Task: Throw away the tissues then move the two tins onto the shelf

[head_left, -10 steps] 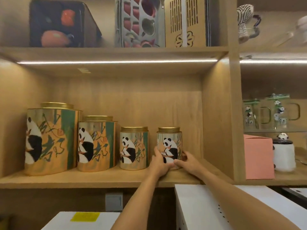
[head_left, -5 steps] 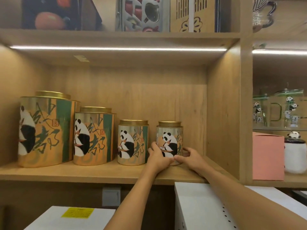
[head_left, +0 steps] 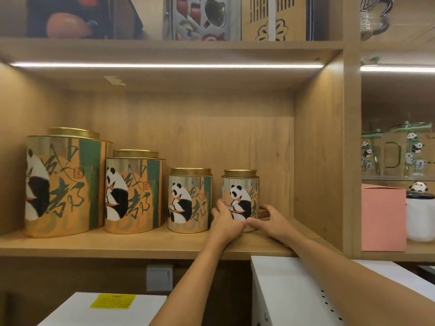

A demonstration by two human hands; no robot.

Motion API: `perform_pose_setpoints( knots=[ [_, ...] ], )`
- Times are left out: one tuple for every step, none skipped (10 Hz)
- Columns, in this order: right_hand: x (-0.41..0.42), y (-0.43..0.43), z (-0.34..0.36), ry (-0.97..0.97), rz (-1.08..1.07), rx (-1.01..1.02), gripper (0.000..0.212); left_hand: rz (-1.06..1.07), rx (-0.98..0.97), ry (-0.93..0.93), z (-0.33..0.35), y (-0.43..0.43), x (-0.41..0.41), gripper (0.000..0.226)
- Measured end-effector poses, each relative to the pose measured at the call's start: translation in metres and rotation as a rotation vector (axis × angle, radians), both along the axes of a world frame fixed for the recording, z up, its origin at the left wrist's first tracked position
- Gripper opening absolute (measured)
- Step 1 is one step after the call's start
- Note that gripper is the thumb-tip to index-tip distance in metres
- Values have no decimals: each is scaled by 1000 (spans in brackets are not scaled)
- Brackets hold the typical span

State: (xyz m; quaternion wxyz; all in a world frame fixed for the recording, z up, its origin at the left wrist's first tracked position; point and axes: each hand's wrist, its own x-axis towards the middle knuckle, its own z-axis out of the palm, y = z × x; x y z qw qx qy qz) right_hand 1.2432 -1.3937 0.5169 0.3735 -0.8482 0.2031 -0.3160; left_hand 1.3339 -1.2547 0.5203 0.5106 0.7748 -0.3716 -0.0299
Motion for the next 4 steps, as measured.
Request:
perform_pose_setpoints(
  knots=[
    [3,-3,-2,-12,-3,-1,81,9,-8,-13,-2,-3,3,107],
    [3,-2,-1,-10,-7,11,82,15,3,-15,-1,-5,4,106],
    [3,-4,1,-5,-15,14,82,20,-9,-27,-3,-9,5,105],
    [1,1,0,3,-24,24,90,61,1,-68,-4,-7,2,104]
  ],
)
